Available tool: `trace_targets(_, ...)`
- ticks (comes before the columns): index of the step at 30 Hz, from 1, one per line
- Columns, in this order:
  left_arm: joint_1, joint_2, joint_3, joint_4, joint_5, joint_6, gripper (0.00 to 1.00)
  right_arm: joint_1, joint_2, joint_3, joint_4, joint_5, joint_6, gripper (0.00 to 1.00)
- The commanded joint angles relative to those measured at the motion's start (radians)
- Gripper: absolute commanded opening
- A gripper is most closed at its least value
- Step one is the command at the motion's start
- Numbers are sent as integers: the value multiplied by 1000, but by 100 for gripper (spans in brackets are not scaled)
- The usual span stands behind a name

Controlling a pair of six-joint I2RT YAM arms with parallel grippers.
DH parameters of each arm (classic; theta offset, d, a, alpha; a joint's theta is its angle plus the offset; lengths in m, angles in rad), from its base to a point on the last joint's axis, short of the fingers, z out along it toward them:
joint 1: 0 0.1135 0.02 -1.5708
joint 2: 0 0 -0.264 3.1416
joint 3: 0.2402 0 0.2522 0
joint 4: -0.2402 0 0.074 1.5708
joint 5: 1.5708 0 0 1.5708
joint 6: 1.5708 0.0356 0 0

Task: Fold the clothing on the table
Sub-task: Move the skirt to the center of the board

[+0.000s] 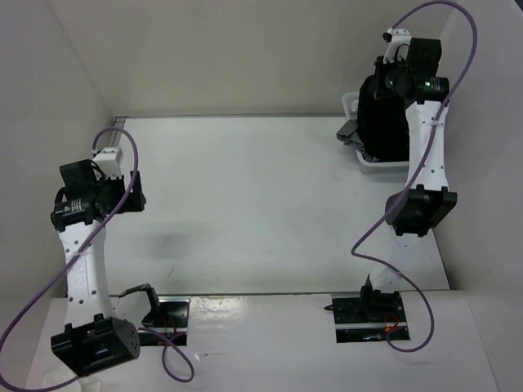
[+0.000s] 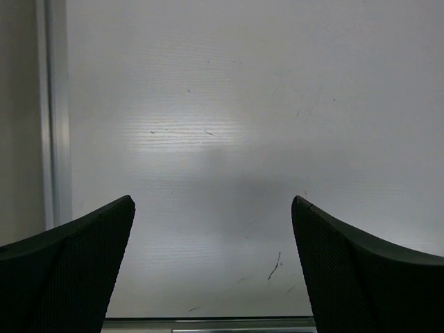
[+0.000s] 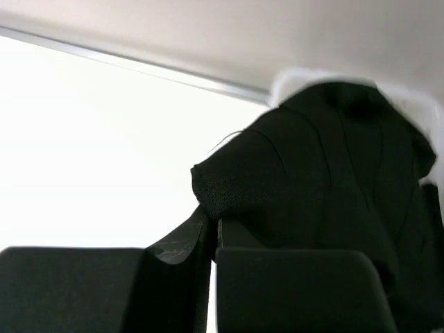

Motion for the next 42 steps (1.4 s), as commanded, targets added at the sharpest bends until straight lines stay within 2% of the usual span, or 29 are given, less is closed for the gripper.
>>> trace_targets(1, 5, -55, 46, -17, -36, 47, 100, 57, -144, -6, 7, -105, 35, 0)
trace_targets(2, 5, -65, 56, -28, -48, 47, 100, 57, -171, -22, -4, -169, 45, 0)
trace_targets(6, 5, -138, 56, -46, -59, 69, 100, 161, -261, -138, -4, -242, 63, 0)
trace_targets(11, 5, -210, 76, -56, -98, 81, 100, 380, -368, -310, 7, -324, 16, 0)
trace_targets(16, 5, -250, 86, -65, -98, 81, 100, 402, -424, -453, 7, -723, 2, 4)
trace_targets(18, 5, -279, 86, -74, -75, 72, 100, 465, -434, -510, 17, -768, -13, 6)
trace_targets(20, 5, -289, 86, -74, -50, 72, 100, 538, -457, -545, -2, -736, -67, 10)
trace_targets(21, 5, -289, 86, -83, -41, 72, 100, 619, -457, -582, -3, -710, -84, 15)
trace_targets(22, 5, -289, 86, -83, -32, 61, 100, 658, -457, -599, -12, -641, -93, 46)
trace_targets(24, 5, -298, 86, -92, -13, 61, 100, 729, -457, -638, -12, -581, -116, 86)
trace_targets(25, 5, -298, 86, -93, -4, 61, 100, 738, -457, -639, -1, -557, -129, 98)
trace_targets(31, 5, -307, 97, -93, 48, 82, 100, 760, -415, -672, 5, -322, -199, 98)
trace_targets(36, 5, -293, 108, -93, 174, 95, 100, 760, -467, -876, 160, 78, -178, 98)
trace_targets(39, 5, -246, 97, -112, 235, 133, 100, 760, -480, -979, 204, 202, -178, 98)
trace_targets(42, -4, -163, 108, -128, 266, 167, 100, 738, -480, -1045, 237, 226, -169, 98)
